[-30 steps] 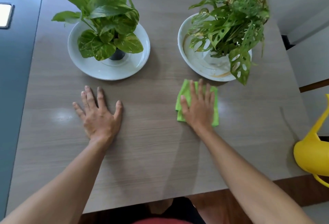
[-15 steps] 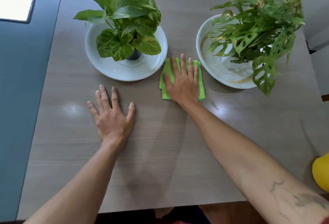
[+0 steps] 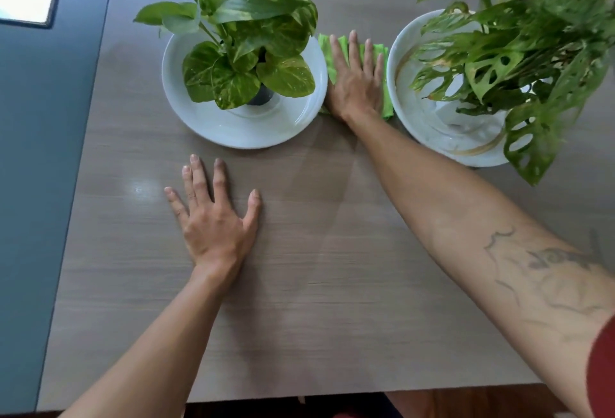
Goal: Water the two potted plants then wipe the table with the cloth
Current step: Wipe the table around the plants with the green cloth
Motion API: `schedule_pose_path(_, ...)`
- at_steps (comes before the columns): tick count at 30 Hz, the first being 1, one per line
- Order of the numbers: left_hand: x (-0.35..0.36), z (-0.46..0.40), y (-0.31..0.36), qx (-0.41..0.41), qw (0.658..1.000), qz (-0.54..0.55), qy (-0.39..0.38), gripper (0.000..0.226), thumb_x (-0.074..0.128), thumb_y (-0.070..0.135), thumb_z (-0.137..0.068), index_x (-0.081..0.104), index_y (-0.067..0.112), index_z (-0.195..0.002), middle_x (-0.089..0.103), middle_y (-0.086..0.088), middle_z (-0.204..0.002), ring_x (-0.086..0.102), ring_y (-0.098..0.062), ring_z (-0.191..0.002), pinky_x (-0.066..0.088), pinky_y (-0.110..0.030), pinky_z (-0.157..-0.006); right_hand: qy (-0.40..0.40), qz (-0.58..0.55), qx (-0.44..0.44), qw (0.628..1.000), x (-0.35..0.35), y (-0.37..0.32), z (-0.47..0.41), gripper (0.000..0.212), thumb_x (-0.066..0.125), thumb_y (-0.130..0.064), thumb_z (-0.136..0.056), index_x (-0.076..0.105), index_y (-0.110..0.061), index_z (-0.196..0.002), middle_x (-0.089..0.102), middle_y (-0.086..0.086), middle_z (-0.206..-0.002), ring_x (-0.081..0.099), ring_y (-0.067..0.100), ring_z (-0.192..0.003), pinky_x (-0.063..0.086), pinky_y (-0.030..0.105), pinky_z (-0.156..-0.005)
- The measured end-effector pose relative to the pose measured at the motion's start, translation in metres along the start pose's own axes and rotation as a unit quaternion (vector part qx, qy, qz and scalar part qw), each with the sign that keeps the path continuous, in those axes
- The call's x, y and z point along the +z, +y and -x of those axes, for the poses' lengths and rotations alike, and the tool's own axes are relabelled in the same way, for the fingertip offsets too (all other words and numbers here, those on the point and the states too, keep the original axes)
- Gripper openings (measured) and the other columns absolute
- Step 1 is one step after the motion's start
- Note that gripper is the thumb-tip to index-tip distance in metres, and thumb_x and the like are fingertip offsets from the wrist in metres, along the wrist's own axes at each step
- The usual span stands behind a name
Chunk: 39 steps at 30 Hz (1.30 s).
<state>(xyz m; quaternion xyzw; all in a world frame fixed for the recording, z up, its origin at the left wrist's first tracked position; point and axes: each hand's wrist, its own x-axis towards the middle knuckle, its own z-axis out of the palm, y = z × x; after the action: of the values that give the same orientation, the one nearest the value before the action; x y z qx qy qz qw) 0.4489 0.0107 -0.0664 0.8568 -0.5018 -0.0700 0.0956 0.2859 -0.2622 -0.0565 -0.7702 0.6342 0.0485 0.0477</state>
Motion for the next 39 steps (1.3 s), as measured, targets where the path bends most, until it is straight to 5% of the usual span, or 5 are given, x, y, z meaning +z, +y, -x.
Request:
schedule_pose_path(15,-0.02,0.003,0.007,0.0,0.997,0.045,-0.055,0.086,0.026,0.067,-0.087,0.03,0.014,-0.155,0.005,-0.02,-0.166,0.0,-0.032,-0.154,-0.006,-0.058,-0.122,0.038,-0.056,-0.031,0.997,0.031,0.066,0.19,0.066,0.026,-0.063,-0.099,0.023,-0.031,-0.157,0.017,0.003,-0.166,0.013,0.027,-0.153,0.01,0.051,-0.123)
schedule_pose_path(22,0.003,0.06,0.119,0.142,0.984,0.073,-0.08,0.073,0.036,0.058,-0.092,0.036,0.018,-0.153,0.008,-0.015,-0.167,0.002,-0.029,-0.155,-0.002,-0.045,-0.126,0.053,-0.059,0.053,0.995,0.035,0.168,0.236,0.066,0.03,-0.064,-0.098,0.028,-0.032,-0.156,0.025,0.003,-0.164,0.018,0.029,-0.152,0.01,0.051,-0.123)
schedule_pose_path(28,0.041,0.085,0.209,0.178,0.98,0.036,-0.087,0.069,0.036,0.06,-0.096,0.027,0.028,-0.156,0.005,-0.015,-0.167,0.001,-0.03,-0.155,-0.001,-0.052,-0.125,0.035,-0.05,0.152,0.986,0.031,0.275,0.241,0.066,0.028,-0.062,-0.098,0.027,-0.03,-0.156,0.02,0.005,-0.165,0.014,0.032,-0.152,0.008,0.051,-0.123)
schedule_pose_path(39,0.05,0.087,0.218,0.15,0.986,-0.007,-0.068,0.071,0.033,0.066,-0.094,0.025,0.032,-0.156,0.005,-0.011,-0.168,0.001,-0.028,-0.155,0.0,-0.055,-0.124,0.018,-0.063,0.203,0.977,0.008,0.369,0.14,0.068,0.018,-0.062,-0.1,0.014,-0.028,-0.159,0.004,0.005,-0.168,0.001,0.03,-0.154,0.0,0.052,-0.123)
